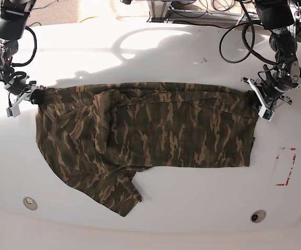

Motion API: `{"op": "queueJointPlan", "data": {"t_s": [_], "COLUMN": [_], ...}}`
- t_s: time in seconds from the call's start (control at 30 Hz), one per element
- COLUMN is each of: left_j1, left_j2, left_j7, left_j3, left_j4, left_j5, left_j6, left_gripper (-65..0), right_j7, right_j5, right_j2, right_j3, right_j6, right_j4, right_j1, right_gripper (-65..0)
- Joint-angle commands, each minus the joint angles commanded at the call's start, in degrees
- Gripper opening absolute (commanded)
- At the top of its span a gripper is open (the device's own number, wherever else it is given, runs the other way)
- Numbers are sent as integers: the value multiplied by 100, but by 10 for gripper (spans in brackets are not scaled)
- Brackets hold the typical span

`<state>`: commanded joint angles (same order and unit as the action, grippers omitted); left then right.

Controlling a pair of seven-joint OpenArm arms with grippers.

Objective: Layout the t-shirt on the table in an organized manner, then fold the t-shirt properly
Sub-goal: 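Pull the folded edge with both grippers toward the robot, sliding the shirt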

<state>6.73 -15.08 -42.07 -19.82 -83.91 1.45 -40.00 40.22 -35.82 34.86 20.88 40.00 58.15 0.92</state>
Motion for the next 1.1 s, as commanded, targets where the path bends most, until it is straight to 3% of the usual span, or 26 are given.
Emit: {"op": "queueJointPlan", "data": {"t_s": [0.23,0.4,0.73,1.1], "left_j1": [580,967,1846,2426], "left_j2": [-149,-202,-211,-211], "left_j7": [-9,-9,-9,-9], "left_j3": [-9,-18,-580,-642], "left_j4": [-642,-958,-1310,-1407], "left_j5": [0,0,9,0], "left_j6": [0,0,0,0], "left_gripper": [-650,-650,-647,-646], "right_j7": [18,299,853,897], "right_j5": [-18,-62,-9,-9], "right_j2": [-44,-44,-360,-369], "right_j3": [44,97,1002,1011], "right_j6": [0,0,0,0], "right_j4": [826,1398,2374,2927], "right_j1": [-677,-1169,-2207,-2936], "right_gripper": [-650,-650,-650,-650]}}
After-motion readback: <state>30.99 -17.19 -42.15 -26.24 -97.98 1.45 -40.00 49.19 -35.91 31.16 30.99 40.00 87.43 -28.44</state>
